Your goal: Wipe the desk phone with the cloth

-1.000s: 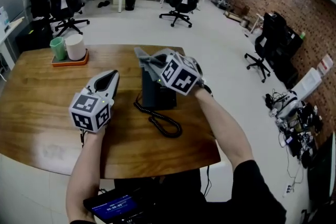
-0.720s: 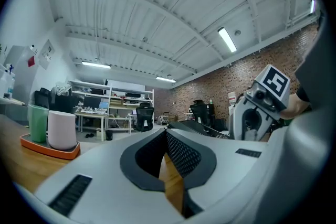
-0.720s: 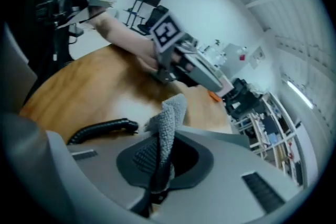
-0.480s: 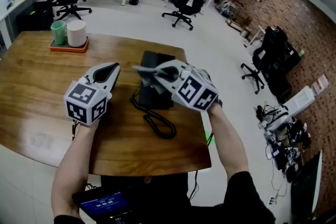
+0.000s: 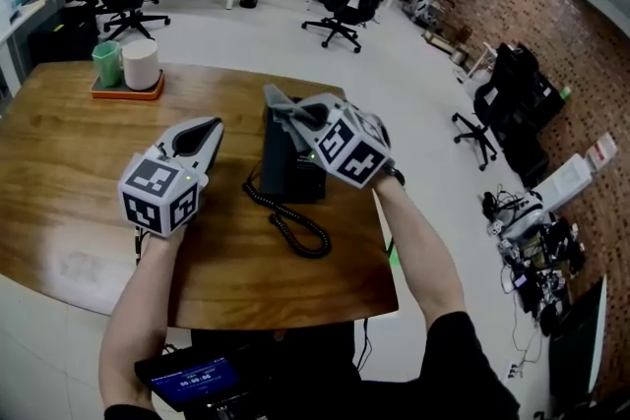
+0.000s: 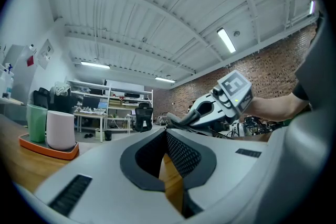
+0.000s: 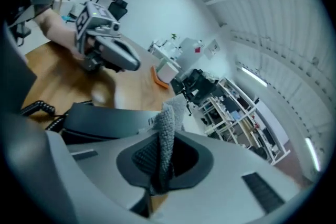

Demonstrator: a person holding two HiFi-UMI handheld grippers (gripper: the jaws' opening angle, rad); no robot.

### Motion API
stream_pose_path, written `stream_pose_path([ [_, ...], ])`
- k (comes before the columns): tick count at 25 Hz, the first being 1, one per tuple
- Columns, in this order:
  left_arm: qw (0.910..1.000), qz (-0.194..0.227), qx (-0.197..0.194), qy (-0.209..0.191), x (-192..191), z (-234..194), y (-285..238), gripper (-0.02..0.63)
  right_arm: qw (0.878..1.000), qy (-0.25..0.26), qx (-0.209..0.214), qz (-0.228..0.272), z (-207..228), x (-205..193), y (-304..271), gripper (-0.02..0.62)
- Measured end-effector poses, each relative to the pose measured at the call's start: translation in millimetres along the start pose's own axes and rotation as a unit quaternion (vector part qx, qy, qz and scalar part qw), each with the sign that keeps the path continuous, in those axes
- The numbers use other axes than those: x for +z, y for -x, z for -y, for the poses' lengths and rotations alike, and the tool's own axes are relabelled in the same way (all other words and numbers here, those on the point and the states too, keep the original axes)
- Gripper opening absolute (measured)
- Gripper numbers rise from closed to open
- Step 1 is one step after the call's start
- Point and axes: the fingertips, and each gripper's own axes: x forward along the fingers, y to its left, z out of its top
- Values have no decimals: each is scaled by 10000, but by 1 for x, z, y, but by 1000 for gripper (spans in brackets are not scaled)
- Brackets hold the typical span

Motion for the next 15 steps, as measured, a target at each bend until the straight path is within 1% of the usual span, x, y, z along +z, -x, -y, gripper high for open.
stream_pose_path([
  [3, 10000, 1, -11, 7, -1, 0, -1, -8, 9971, 500, 569, 85, -51, 4, 21, 25],
  [5, 10000, -6, -22, 6, -1, -1, -1, -8, 9913, 804, 1036, 146, -90, 5, 38, 25],
  [6, 10000, -10, -26, 7, -2, -1, -1, -8, 9863, 994, 1315, 126, -110, 4, 46, 25],
  [8, 10000, -14, -36, 14, -3, -2, 0, -8, 9720, 1408, 1880, 2, -144, -1, 62, 25],
  [9, 10000, -15, -40, 17, -3, -2, 0, -8, 9670, 1540, 2028, -40, -150, -3, 67, 25],
  [10, 10000, -15, -45, 20, -3, -2, 0, -8, 9678, 1539, 1993, -17, -144, -2, 69, 25],
  [11, 10000, -15, -48, 19, -3, -3, 0, -8, 9745, 1383, 1764, 74, -128, 3, 67, 25],
  [12, 10000, -13, -51, 17, -3, -3, 0, -8, 9842, 1109, 1366, 197, -101, 8, 61, 25],
  [13, 10000, -10, -53, 16, -4, -3, 0, -8, 9929, 781, 845, 308, -68, 12, 54, 25],
  [14, 10000, -8, -53, 16, -4, -4, 0, -8, 9979, 442, 282, 375, -33, 14, 46, 25],
  [15, 10000, -8, -51, 17, -5, -4, 0, -8, 9989, 96, -227, 387, -1, 12, 37, 25],
])
